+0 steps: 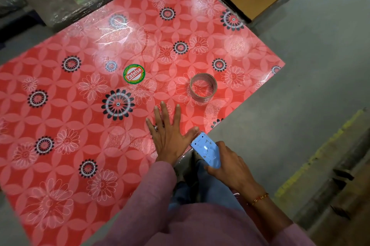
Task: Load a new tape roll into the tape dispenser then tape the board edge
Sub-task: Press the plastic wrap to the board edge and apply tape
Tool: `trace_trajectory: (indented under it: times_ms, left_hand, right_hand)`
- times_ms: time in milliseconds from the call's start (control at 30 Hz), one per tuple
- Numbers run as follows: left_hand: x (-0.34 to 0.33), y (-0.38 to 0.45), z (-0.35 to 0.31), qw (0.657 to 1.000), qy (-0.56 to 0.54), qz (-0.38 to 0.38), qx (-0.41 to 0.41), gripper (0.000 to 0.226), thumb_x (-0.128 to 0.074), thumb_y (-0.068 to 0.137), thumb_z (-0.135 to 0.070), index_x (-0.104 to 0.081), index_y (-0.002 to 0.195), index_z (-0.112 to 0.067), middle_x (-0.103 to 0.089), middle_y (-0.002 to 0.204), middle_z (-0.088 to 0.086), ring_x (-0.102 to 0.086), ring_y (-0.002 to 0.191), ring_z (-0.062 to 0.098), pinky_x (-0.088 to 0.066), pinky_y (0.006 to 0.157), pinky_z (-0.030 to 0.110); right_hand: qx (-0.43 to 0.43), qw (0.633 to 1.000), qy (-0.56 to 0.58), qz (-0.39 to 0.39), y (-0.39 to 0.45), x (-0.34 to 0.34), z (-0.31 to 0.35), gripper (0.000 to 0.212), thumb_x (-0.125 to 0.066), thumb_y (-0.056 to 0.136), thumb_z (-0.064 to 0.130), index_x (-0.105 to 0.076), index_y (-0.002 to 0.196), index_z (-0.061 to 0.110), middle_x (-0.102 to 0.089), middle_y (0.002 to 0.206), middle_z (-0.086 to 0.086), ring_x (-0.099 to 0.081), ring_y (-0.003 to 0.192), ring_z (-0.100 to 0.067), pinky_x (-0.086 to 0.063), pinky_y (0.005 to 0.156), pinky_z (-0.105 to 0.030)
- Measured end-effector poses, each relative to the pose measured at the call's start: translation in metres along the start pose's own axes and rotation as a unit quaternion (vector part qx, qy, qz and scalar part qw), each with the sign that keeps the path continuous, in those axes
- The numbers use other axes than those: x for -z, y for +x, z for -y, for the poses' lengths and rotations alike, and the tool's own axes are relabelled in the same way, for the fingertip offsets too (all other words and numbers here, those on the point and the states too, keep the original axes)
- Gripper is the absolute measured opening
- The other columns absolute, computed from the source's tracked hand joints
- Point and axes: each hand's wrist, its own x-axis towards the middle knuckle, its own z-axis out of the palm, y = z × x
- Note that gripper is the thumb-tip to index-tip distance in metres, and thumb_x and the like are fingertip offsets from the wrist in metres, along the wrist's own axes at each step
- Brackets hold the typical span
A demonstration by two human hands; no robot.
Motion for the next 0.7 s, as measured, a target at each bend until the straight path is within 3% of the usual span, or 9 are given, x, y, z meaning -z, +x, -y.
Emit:
trace_trajectory:
  times_ms: [167, 433, 567, 700]
  left_hand:
    - [0.002, -0.001, -0.002, 1.000, 0.015, 0.014, -0.009, 0.092, -0.021, 0.085, -0.084, 0.009, 0.157, -0.034, 0.023, 0.164, 0.013, 0.023, 0.150, 0.037, 0.007, 0.115, 0.069]
    - [0.016, 0.003, 0.012, 0.993, 0.005, 0.103, -0.063, 0.112, -0.020, 0.067, -0.095, 0.018, 0.154, -0.036, 0.042, 0.156, 0.010, 0.042, 0.141, 0.034, 0.025, 0.108, 0.062]
    - [0.023, 0.005, 0.013, 0.988, -0.008, 0.136, -0.074, 0.109, -0.037, 0.076, -0.087, 0.020, 0.154, -0.035, 0.046, 0.153, 0.011, 0.046, 0.138, 0.035, 0.028, 0.107, 0.062]
    - [0.023, 0.005, 0.012, 0.987, -0.014, 0.144, -0.073, 0.107, -0.039, 0.078, -0.085, 0.021, 0.153, -0.036, 0.046, 0.153, 0.010, 0.047, 0.137, 0.034, 0.023, 0.110, 0.065]
  right_hand:
    - [-0.002, 1.000, 0.005, 0.002, 0.001, -0.002, -0.002, 0.056, -0.072, 0.078, 0.048, -0.041, 0.118, 0.023, -0.061, 0.120, 0.000, -0.063, 0.105, -0.034, -0.047, 0.074, -0.038]
    - [0.004, 1.000, 0.026, 0.011, 0.004, -0.004, -0.007, 0.057, -0.072, 0.078, 0.046, -0.038, 0.119, 0.025, -0.063, 0.116, 0.000, -0.064, 0.101, -0.032, -0.046, 0.070, -0.037]
    - [0.003, 0.999, 0.040, -0.005, 0.004, -0.009, -0.007, 0.054, -0.071, 0.078, 0.043, -0.039, 0.117, 0.026, -0.063, 0.112, 0.000, -0.064, 0.096, -0.030, -0.047, 0.069, -0.036]
    - [0.012, 0.997, 0.072, -0.033, 0.001, -0.018, -0.012, 0.050, -0.067, 0.072, 0.044, -0.041, 0.112, 0.029, -0.066, 0.106, 0.002, -0.065, 0.089, -0.029, -0.053, 0.070, -0.040]
